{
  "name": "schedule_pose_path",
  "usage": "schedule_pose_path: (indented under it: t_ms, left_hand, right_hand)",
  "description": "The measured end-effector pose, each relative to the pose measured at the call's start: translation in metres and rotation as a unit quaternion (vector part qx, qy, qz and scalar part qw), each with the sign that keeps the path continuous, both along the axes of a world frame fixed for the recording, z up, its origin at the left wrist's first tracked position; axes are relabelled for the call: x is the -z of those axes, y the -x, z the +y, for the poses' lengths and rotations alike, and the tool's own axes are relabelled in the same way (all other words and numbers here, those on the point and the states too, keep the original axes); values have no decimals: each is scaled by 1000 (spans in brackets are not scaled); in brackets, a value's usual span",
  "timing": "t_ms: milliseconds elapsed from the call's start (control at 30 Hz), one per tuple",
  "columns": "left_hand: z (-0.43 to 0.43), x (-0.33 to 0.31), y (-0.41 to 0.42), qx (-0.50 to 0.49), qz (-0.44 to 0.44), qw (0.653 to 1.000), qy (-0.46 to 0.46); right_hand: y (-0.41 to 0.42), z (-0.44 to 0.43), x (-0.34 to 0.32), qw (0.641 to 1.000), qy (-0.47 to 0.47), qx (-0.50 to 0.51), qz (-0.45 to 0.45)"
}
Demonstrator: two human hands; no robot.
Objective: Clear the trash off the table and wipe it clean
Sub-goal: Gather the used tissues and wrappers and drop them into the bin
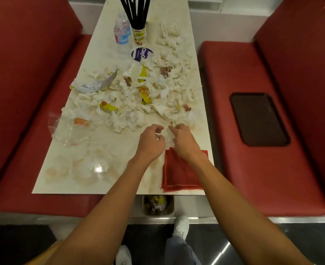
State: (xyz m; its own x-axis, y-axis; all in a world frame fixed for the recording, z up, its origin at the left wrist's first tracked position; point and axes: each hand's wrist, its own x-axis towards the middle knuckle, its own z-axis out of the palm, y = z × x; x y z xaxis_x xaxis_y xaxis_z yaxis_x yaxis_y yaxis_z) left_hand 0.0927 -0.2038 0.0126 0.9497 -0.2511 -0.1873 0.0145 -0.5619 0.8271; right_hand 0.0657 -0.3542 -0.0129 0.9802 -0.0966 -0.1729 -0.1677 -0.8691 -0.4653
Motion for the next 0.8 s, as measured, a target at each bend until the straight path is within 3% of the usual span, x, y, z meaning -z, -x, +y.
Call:
schedule_pose_path:
  t_ms: [100, 200, 300, 467, 667, 800]
  left_hand:
    - [-9, 8, -9, -41, 8, 999, 3]
    - [-13, 9, -16, -98, 29, 994, 23]
    - [-15, 8, -21, -145, 51, 986, 58]
    - [-16, 2, -22, -196, 126, 963, 136]
    - [-4, 6, -20, -176, 201, 933, 242]
    - [6, 4, -14, -156, 200, 939, 230]
  right_hand:
    - [-6, -5, 13, 999, -27, 2, -35]
    - [-3, -6, 9, 988, -118, 40, -87]
    - [5, -1, -4, 961, -222, 102, -131]
    - [10, 11, -17, 918, -342, 153, -130]
    - [12, 30, -17, 885, -392, 223, -117]
    - [22, 56, -18, 860, -423, 259, -120]
